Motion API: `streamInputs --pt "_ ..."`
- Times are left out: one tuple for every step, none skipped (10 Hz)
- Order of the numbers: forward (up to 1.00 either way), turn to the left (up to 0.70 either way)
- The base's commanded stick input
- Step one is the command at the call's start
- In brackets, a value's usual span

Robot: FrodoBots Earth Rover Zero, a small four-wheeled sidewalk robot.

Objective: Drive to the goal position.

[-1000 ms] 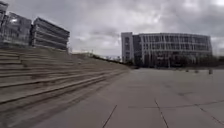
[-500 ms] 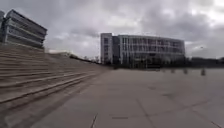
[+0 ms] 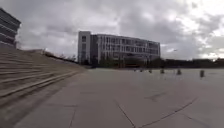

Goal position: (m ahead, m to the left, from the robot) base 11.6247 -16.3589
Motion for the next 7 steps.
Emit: streamInputs --pt "0.70 -0.35" --pt "0.70 -0.13" --pt "0.70 0.00" --pt "0.70 0.00" --pt "0.70 0.00" --pt "0.70 0.00" --pt "0.70 0.00"
